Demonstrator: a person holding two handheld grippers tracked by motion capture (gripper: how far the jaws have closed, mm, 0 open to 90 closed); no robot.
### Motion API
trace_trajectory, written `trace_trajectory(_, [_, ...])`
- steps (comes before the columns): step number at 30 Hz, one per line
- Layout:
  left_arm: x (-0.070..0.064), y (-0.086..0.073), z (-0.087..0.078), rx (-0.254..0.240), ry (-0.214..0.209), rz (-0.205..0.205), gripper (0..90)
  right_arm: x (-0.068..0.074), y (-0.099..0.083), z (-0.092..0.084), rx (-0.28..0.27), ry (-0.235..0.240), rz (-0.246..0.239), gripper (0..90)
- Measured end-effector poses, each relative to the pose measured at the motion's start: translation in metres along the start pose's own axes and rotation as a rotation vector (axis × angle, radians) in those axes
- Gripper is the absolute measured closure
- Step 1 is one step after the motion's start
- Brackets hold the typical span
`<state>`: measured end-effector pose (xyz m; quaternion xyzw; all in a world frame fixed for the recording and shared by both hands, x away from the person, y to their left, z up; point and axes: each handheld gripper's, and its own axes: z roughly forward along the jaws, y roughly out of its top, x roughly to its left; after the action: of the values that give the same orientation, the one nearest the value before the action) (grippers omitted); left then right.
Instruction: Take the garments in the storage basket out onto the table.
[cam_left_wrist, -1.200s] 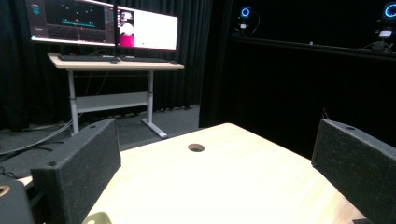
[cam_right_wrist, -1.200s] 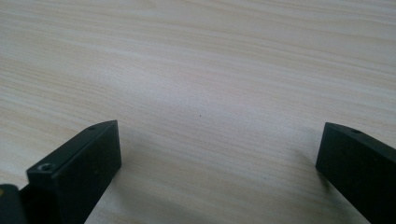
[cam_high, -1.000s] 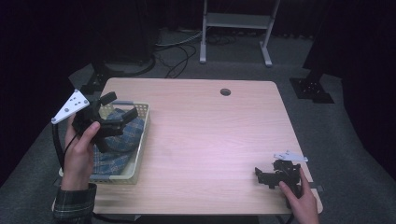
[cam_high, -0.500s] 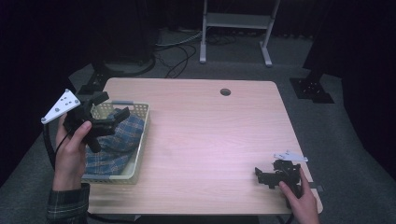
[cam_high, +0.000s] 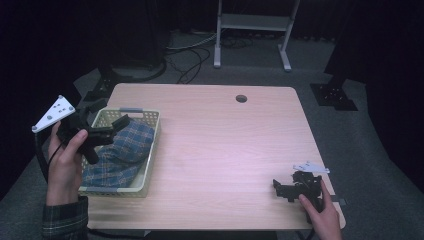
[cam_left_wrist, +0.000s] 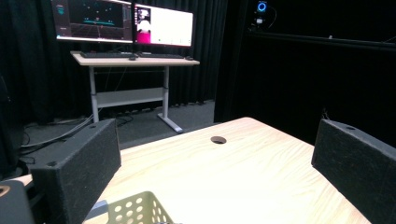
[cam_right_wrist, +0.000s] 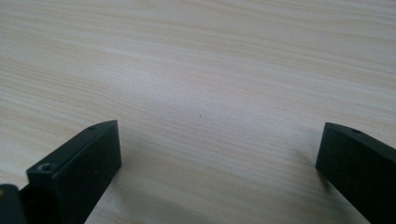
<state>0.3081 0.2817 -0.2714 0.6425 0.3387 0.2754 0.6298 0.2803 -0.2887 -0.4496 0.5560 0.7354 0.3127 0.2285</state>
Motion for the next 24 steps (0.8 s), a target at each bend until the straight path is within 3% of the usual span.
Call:
trace_trajectory(14, [0.012,0.000,-0.012,0.012,0.020,-0.004,0.8,0.000,0.000,0.000,0.000,0.000,0.000,0.0])
trace_trajectory(24, [0.020,-0.003,-0.019,0.060,0.043,0.009,0.8,0.000,0.000,0.000,0.000,0.000,0.000,0.0])
